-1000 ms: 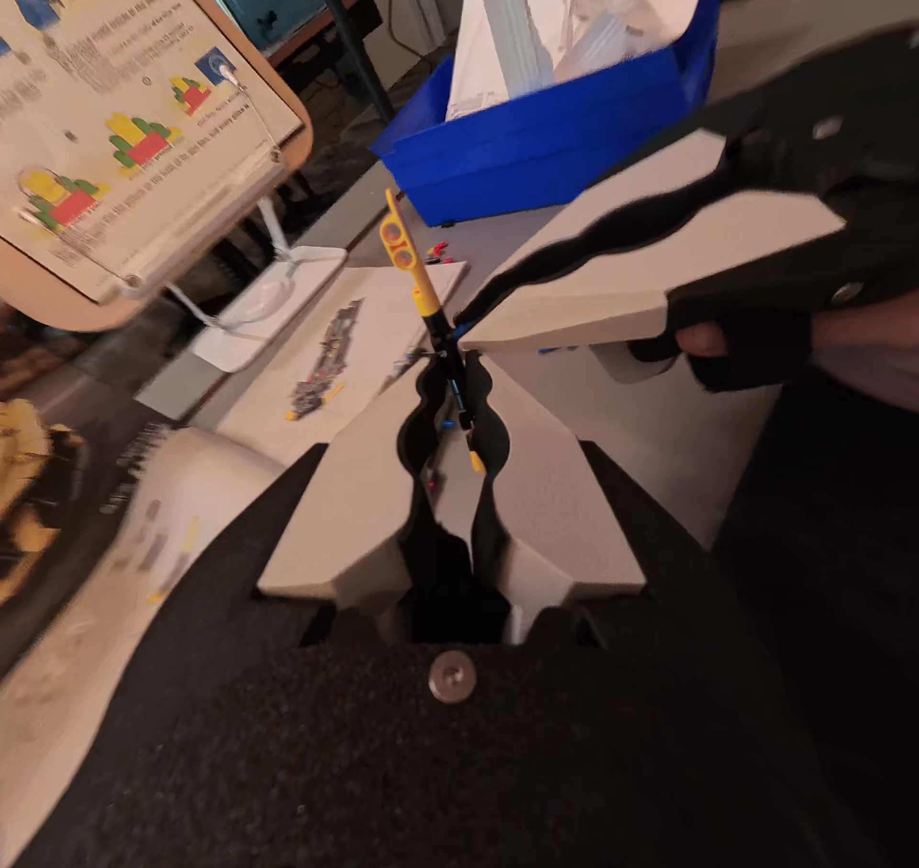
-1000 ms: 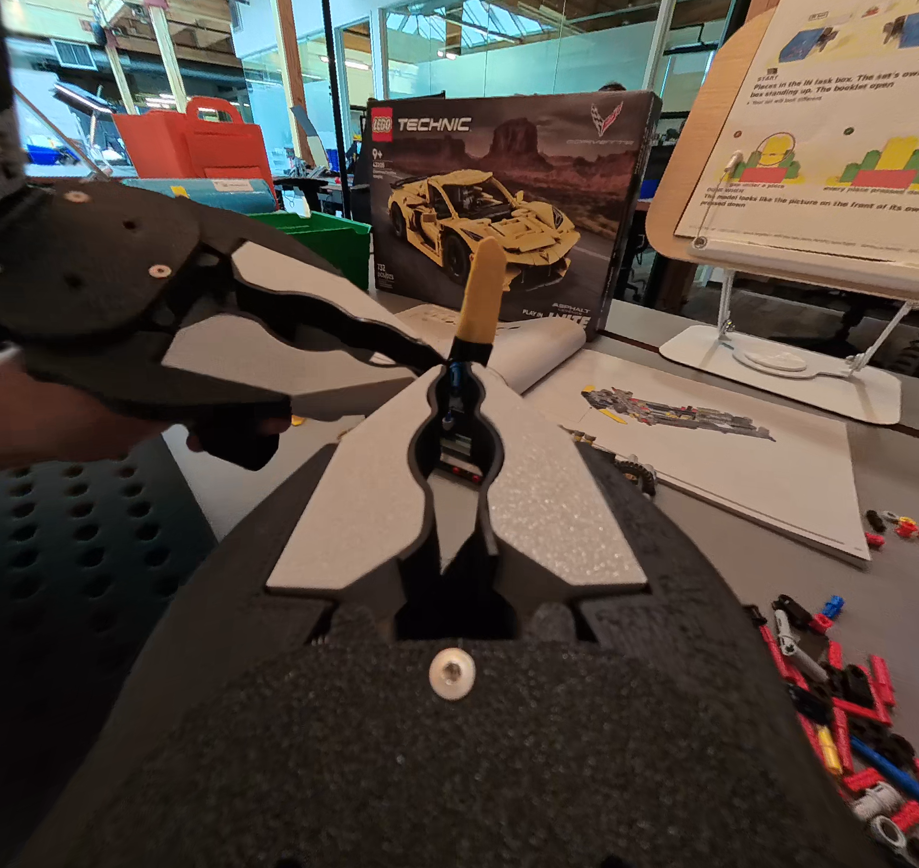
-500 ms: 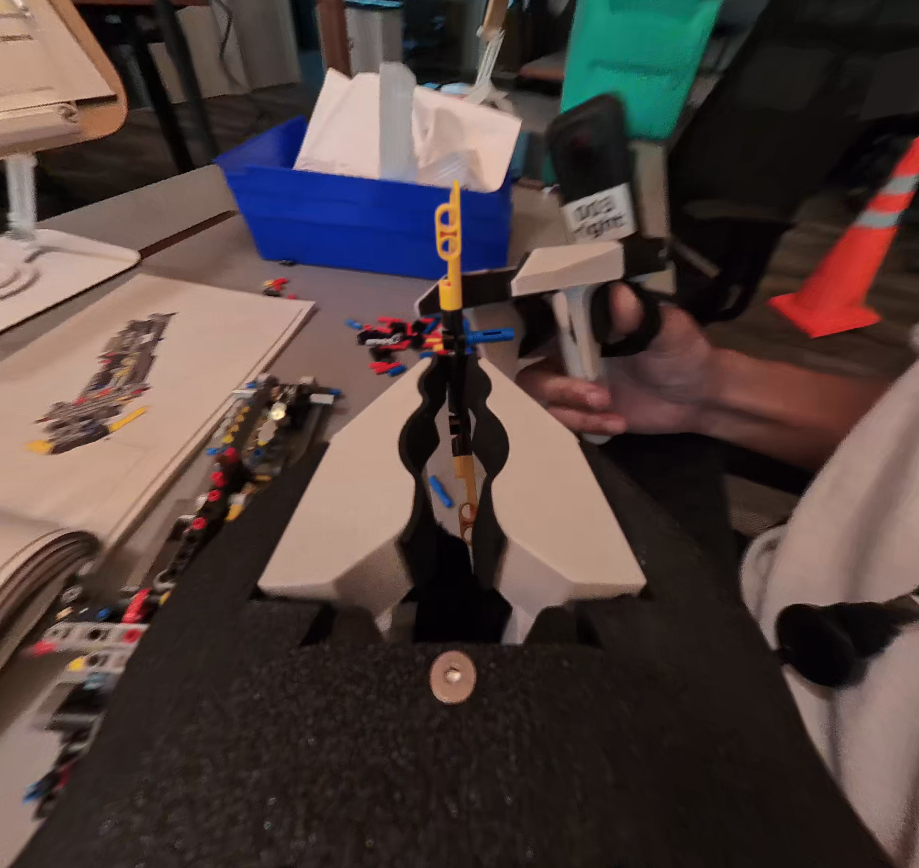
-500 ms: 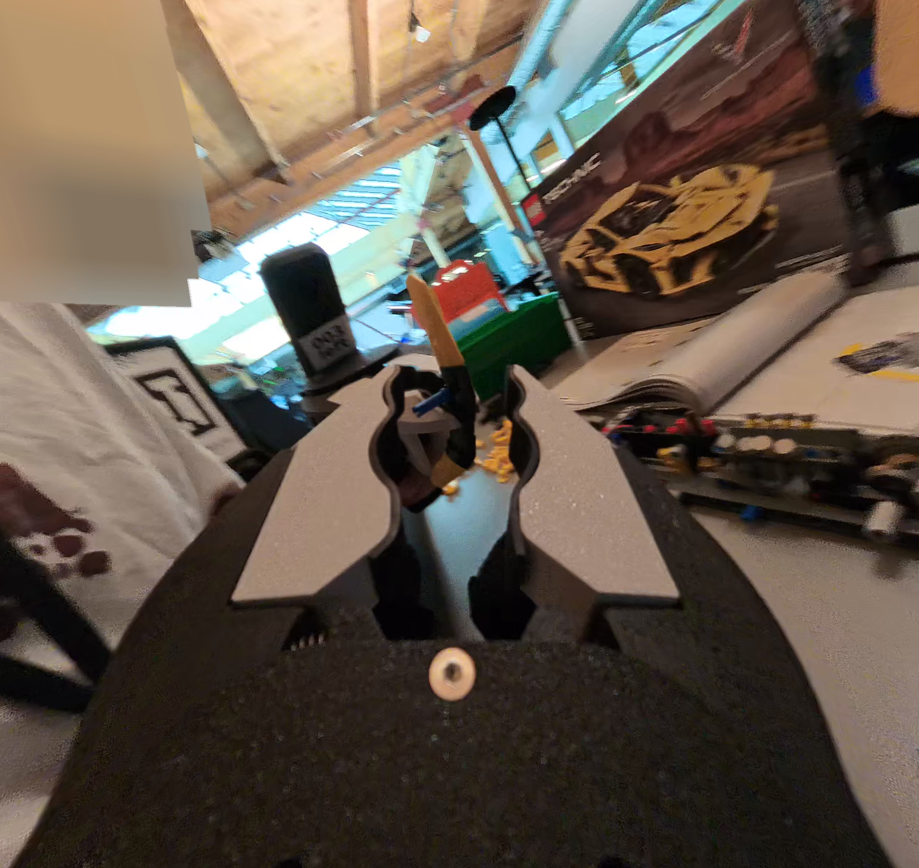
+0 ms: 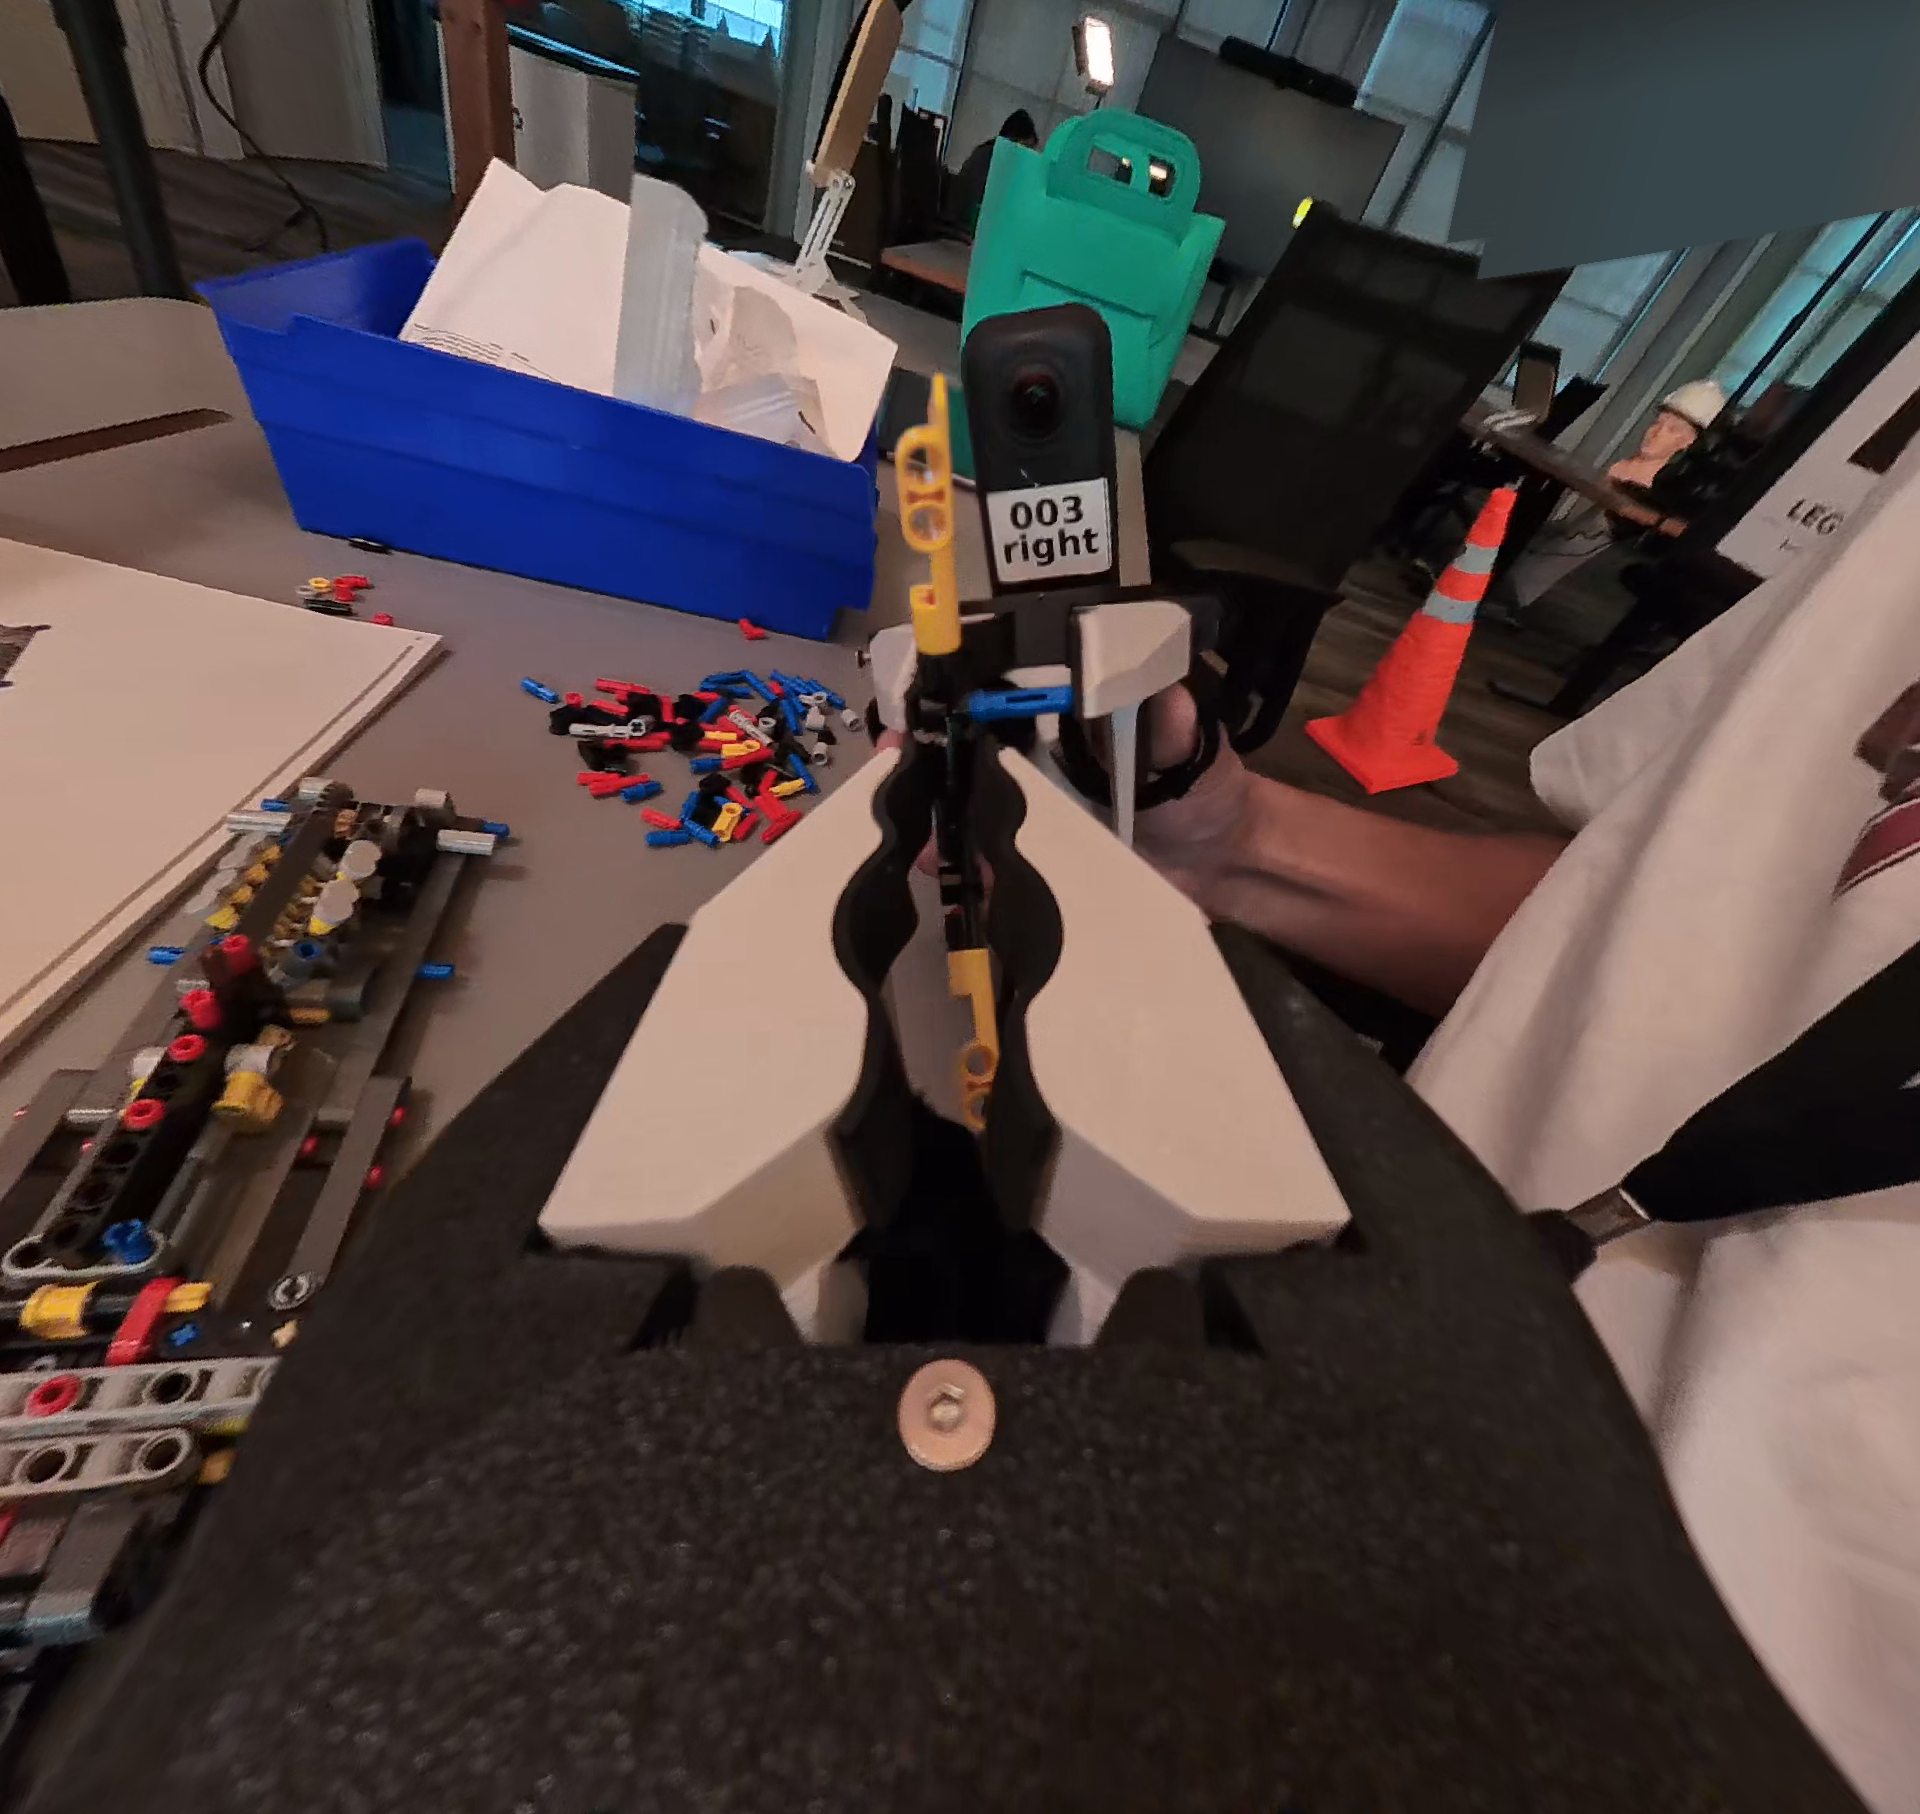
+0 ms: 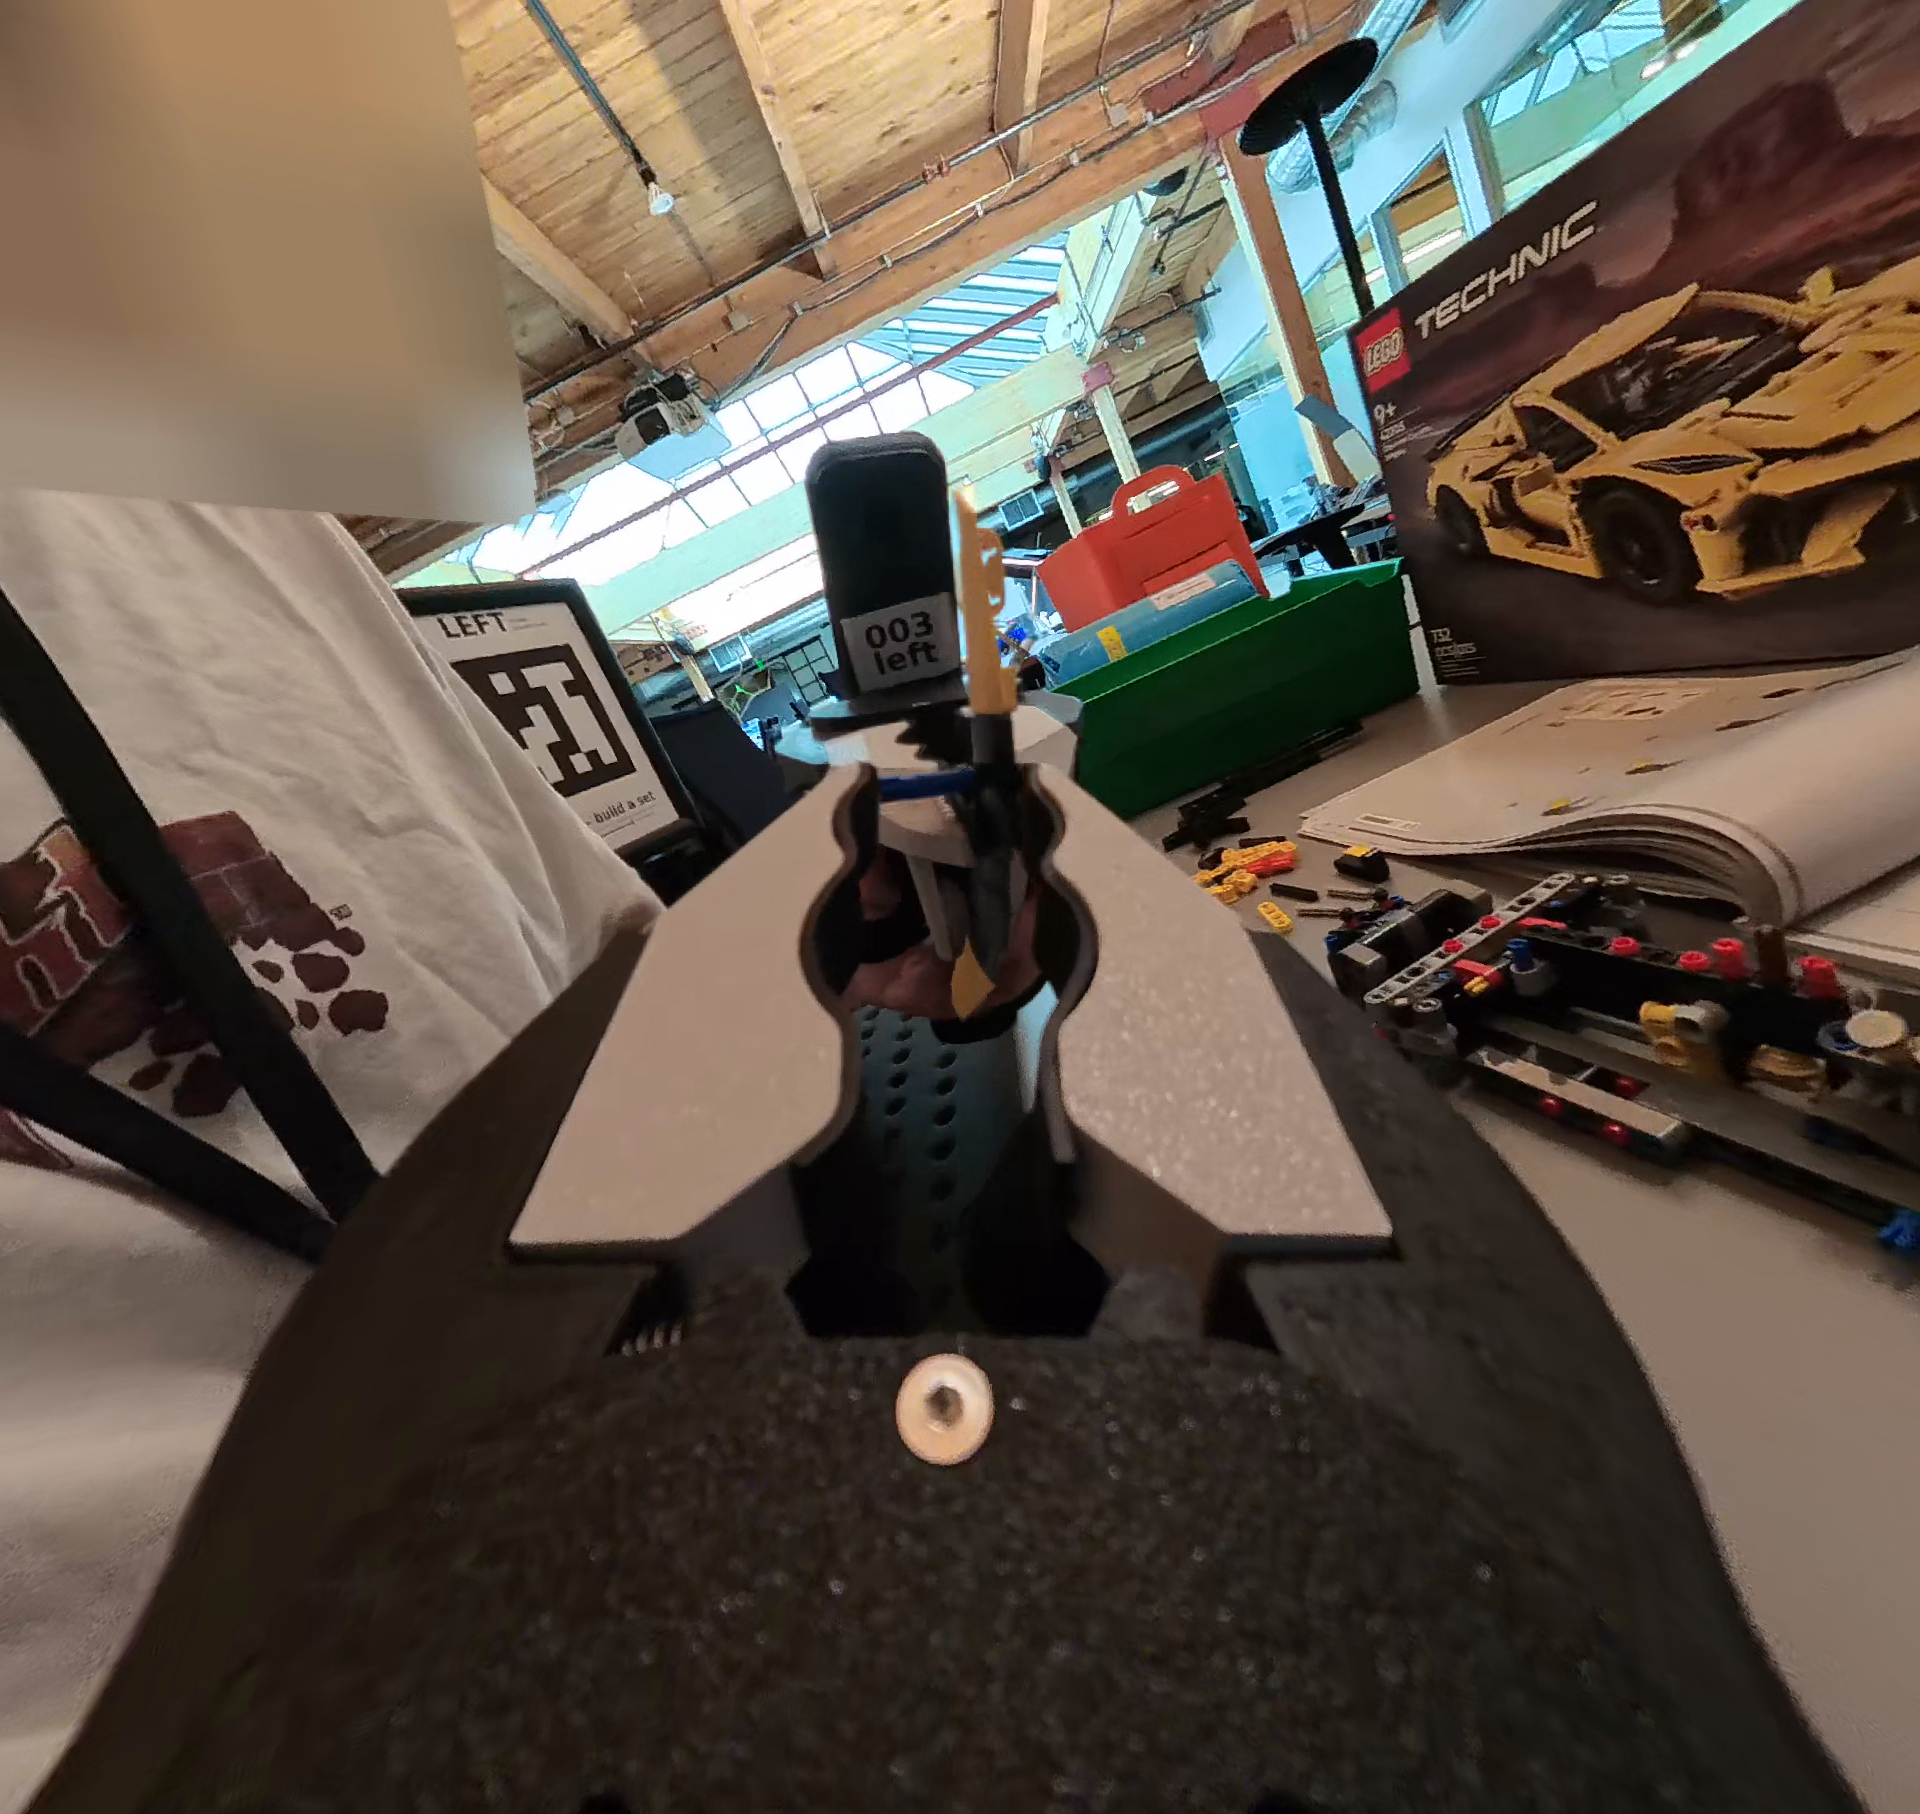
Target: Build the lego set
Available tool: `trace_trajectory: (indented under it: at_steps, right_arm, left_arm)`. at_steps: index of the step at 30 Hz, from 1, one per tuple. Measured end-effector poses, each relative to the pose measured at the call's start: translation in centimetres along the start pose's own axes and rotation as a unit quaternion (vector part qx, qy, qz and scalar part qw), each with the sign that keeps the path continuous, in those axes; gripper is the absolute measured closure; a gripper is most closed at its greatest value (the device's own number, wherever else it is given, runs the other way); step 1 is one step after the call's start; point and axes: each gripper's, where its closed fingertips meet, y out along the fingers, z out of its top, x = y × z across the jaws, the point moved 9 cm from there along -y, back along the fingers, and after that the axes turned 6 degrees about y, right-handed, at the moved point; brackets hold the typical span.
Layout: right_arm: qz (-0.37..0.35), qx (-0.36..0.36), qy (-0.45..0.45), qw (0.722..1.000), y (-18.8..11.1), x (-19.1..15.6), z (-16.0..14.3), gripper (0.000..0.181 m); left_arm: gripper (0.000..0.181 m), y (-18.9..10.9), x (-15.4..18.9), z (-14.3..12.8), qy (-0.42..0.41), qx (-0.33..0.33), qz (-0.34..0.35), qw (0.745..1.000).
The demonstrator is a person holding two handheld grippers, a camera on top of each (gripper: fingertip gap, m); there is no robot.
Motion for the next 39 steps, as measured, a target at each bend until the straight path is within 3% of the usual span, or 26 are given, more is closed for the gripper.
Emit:
trace_trajectory:
  at_steps: [10,15,18,21,23,26,34,36,39]
  right_arm:
    - [-0.006,-0.032,-0.023,0.999,0.2,-0.3,-0.5,0.158]
    - [0.011,-0.02,0.017,1.0,0.3,0.0,-0.5,0.158]
    - [0.013,0.012,0.019,1.0,0.1,-0.1,-0.3,0.158]
    - [0.001,0.044,0.035,0.998,-0.6,0.4,0.2,0.159]
    - [0.0,0.075,0.041,0.996,-1.1,0.6,0.6,0.159]
    - [0.002,0.102,0.056,0.993,-1.7,0.8,1.0,0.158]
    - [-0.004,0.112,0.043,0.993,-1.8,0.8,1.0,0.158]
    - [0.005,0.099,0.061,0.993,-1.4,0.9,0.7,0.149]
    - [0.003,0.073,0.066,0.995,-1.1,1.0,0.4,0.152]
  left_arm:
    - [0.175,0.1,0.5,0.0,0.057,-0.053,0.01,0.997]
    - [0.175,-0.1,0.5,-0.1,0.041,-0.04,0.004,0.998]
    - [0.154,-0.4,0.1,-0.6,0.026,-0.015,0.028,0.999]
    - [0.149,-0.5,0.2,-1.9,0.003,-0.017,0.023,1.0]
    - [0.151,-0.3,0.4,-2.6,-0.019,-0.021,0.002,1.0]
    - [0.173,-0.3,0.4,-2.8,-0.026,-0.016,-0.003,1.0]
    - [0.175,-1.1,-0.7,-2.5,-0.078,0.02,-0.025,0.996]
    - [0.175,-1.2,-0.9,-2.5,-0.092,0.032,-0.034,0.995]
    - [0.176,-1.6,-1.0,-2.2,-0.12,0.072,-0.059,0.988]
